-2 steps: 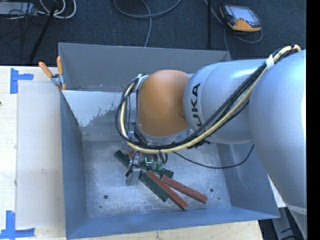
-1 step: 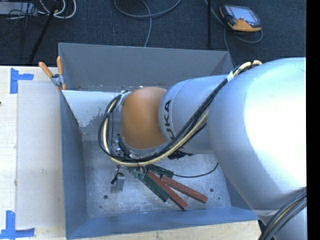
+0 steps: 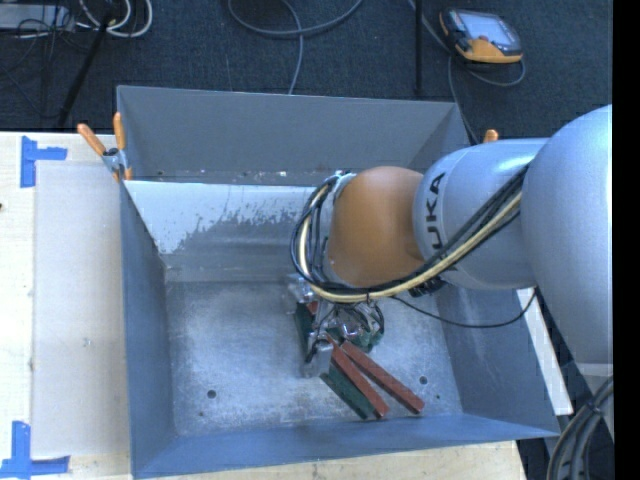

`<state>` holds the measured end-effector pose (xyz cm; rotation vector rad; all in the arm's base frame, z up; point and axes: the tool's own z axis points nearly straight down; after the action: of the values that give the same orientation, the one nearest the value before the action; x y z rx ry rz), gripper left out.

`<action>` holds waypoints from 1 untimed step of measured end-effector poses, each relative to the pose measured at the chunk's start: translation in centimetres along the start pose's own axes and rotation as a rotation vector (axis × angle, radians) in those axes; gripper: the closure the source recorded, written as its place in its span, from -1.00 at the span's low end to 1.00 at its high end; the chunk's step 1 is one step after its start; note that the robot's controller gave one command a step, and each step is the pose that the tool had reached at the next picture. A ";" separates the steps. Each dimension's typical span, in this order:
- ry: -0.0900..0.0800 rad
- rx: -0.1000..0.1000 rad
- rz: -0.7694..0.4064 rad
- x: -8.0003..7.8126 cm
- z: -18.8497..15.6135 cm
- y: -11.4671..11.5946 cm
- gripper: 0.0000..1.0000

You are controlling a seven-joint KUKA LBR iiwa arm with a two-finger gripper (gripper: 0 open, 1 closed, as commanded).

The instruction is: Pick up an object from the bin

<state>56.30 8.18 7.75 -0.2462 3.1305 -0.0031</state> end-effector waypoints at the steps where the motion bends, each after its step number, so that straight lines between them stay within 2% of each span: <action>1: 0.007 -0.002 0.378 5.1 0.9 2.9 -1.00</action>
Offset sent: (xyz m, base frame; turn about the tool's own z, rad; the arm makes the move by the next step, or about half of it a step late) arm -0.0534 0.0202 -0.0075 0.3781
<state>50.82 10.27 6.87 0.3467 3.1278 -0.0008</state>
